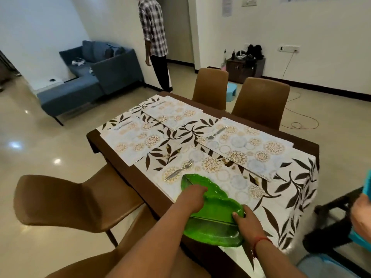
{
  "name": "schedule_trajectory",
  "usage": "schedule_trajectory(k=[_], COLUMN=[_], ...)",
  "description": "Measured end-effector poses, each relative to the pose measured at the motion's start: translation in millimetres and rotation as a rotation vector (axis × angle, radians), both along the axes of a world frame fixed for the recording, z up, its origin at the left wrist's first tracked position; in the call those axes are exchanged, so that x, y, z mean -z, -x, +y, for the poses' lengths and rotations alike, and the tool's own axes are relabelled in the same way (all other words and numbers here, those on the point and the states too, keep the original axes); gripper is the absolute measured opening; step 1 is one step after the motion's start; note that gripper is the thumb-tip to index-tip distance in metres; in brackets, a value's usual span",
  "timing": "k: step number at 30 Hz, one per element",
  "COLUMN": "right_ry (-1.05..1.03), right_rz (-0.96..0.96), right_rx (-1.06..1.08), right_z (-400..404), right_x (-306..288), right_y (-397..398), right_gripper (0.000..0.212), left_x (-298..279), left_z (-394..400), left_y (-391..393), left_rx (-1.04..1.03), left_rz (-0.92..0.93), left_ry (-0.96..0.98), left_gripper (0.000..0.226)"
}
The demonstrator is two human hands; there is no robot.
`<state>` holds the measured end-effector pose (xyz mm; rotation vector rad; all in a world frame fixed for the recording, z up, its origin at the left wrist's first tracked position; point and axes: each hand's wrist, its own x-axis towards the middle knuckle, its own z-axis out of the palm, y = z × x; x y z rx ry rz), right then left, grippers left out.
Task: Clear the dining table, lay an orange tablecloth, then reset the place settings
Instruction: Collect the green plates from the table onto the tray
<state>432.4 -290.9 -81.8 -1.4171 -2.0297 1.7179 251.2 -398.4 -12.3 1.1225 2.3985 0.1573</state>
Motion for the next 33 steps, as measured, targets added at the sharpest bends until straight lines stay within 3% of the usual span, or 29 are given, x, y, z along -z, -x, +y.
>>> schedule_trajectory(k=[4,7,10,13,17,22,24,33], right_ry=[0.010,0.039,0.088,0.121,0.125,0.164,0.110,-0.040], right_rz=[-0.067,-0.098,-0.128,-0.162,-0.205,-0.257,-0.305,-0.425], right_rx=[0.104,0.231,0.337,0.338,0.284,0.163,0.067,-0.142], right_z=[18.1,27.0,27.6,24.2,21.9,20.7,23.1,23.0], right_x=[6.5,14.5,26.6,35.0,40.3,43.9,42.4,42.9], right_y=[35.0,61.0,76.4,84.7,94.9,101.3,104.3,106.2], right_gripper=[0.011,0.018,0.024,0.025,0.029,0.047,0.048,0.039], left_x=[16.8,32.5,54.2,76.2,93.9,98.9,102.3,107.4], left_z=[3.2,0.2,-0.4,4.7,16.8,12.8,12.4,12.2], left_y=[35.5,60.7,70.5,69.0,68.3,71.6,73.7,77.6], left_rx=[-0.180,-0.487,-0.865,-1.034,-1.092,-1.036,-1.027,-0.997], left_rz=[0.043,0.013,-0.250,-0.559,-0.712,-0.447,-0.390,-0.360], left_ry=[-0.147,-0.289,-0.290,-0.257,-0.322,-0.268,-0.252,-0.188], left_gripper=[0.053,0.048,0.049,0.045,0.032,0.011,0.013,0.018])
